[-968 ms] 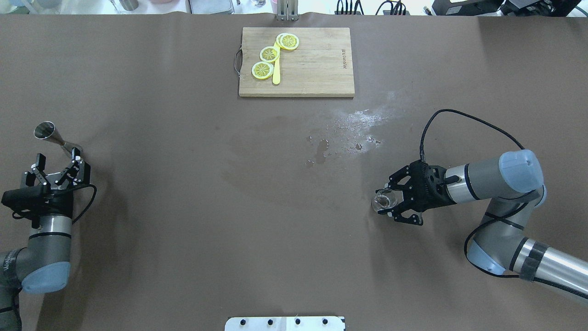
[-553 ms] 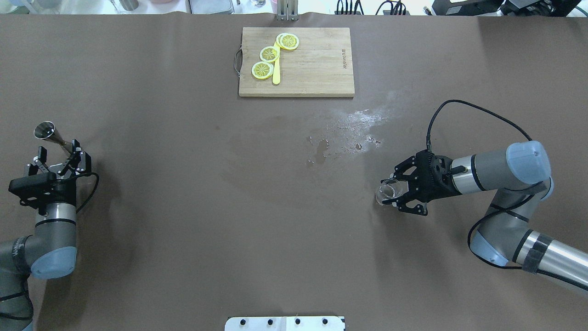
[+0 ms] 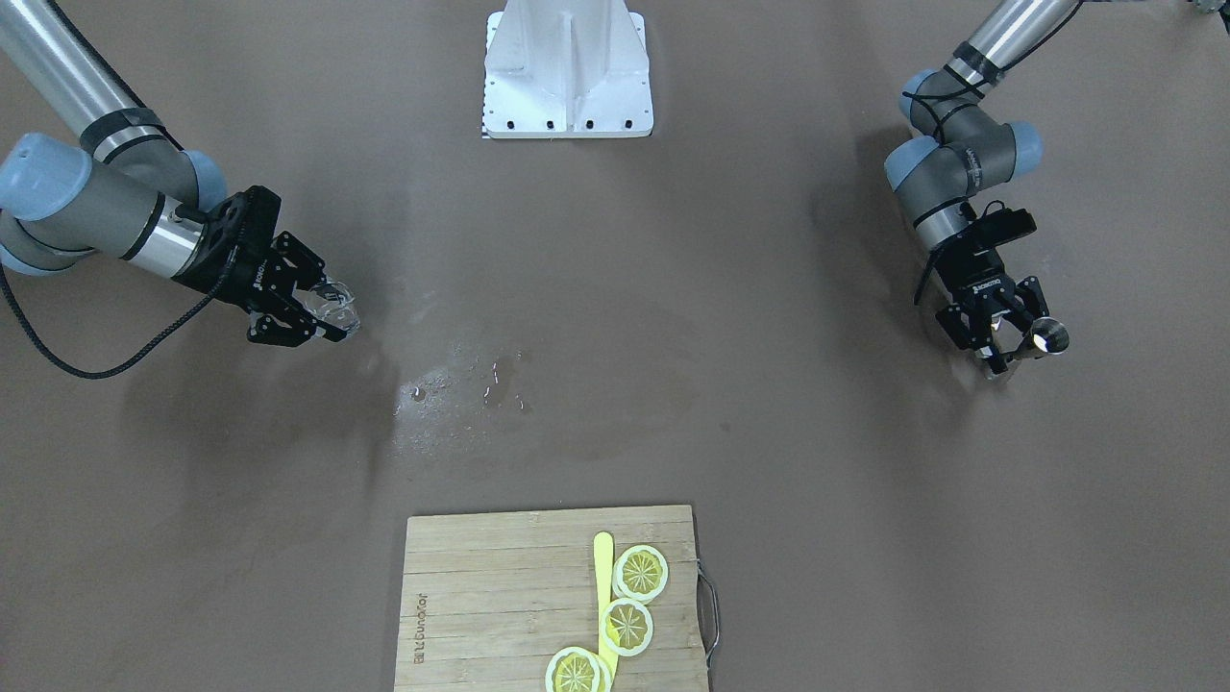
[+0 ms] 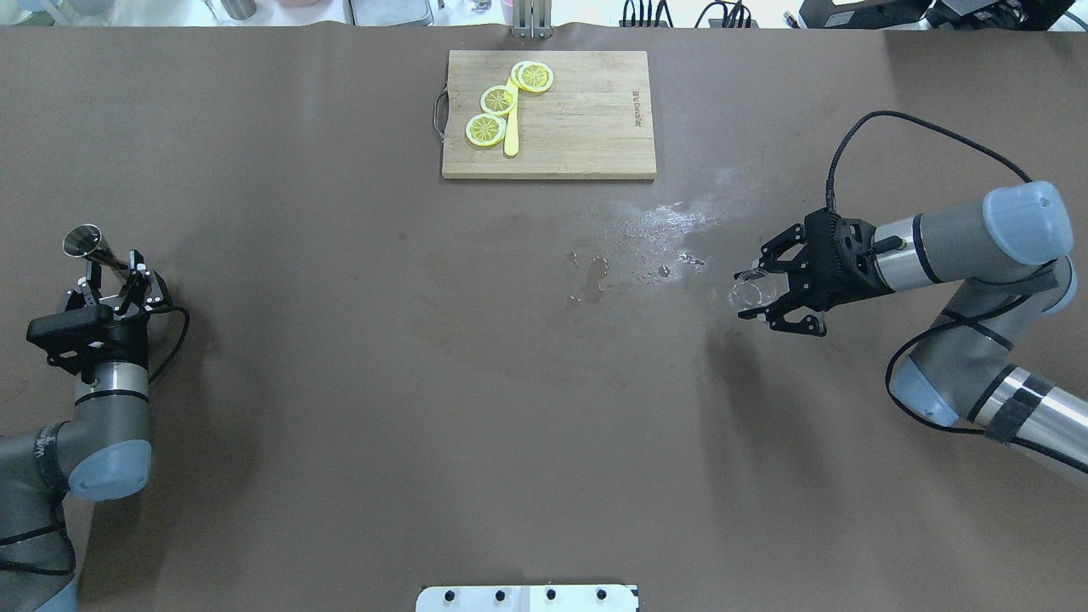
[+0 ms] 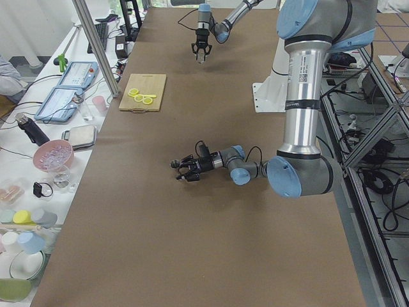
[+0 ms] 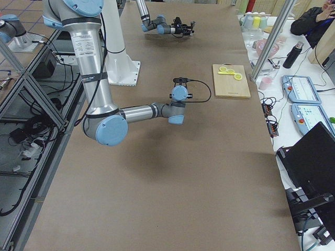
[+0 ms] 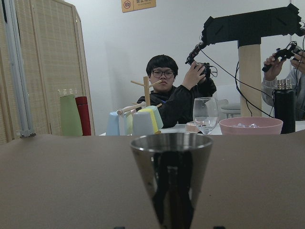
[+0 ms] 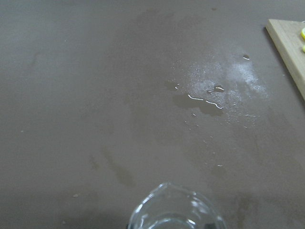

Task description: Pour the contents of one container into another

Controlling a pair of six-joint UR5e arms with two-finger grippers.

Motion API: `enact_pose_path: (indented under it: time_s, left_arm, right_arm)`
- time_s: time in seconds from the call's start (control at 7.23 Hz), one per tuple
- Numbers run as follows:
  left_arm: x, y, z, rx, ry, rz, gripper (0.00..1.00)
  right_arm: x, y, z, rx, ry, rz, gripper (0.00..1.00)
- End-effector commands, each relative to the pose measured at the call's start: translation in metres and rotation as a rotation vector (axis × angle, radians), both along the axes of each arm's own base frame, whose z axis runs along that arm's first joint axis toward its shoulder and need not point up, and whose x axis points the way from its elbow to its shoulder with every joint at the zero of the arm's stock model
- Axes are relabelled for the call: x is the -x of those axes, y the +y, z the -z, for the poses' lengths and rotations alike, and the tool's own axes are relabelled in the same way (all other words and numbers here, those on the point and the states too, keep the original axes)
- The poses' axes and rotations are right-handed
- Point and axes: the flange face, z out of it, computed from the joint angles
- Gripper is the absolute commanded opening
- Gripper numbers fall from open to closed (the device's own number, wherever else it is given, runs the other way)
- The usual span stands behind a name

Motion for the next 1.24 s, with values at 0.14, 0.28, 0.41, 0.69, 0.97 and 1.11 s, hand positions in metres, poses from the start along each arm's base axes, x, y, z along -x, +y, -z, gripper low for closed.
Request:
enact_pose_path:
  time_s: [0.14,0.28,0.41,0.69,0.97,1.11]
  left_arm:
    - [0.005,-0.007,0.008,-0.005,0.02,0.013,0.0]
    - [0.003,-0.007,0.034,-0.022,0.065,0.01,0.0]
    - [0.003,-0.007,0.067,-0.042,0.088,-0.002,0.0]
    - [-0.036,-0.031,0.191,-0.097,0.015,-0.086,0.0]
    - [-0.075,-0.057,0.315,-0.145,-0.025,-0.206,0.0]
    - [-0.089,-0.065,0.356,-0.166,-0.05,-0.251,0.0]
  right_arm:
    - [-0.032,-0.032,0.017,0.006,-0.004,-0.017,0.0]
    - [-0.045,-0.042,0.023,0.0,-0.011,-0.026,0.0]
    - [-0.055,-0.048,0.025,0.002,-0.014,-0.037,0.0]
    - [-0.087,-0.078,0.051,0.021,-0.018,-0.036,0.0]
    - [-0.09,-0.085,0.096,0.054,-0.031,-0.021,0.0]
    - [-0.104,-0.079,0.13,0.097,-0.011,-0.024,0.0]
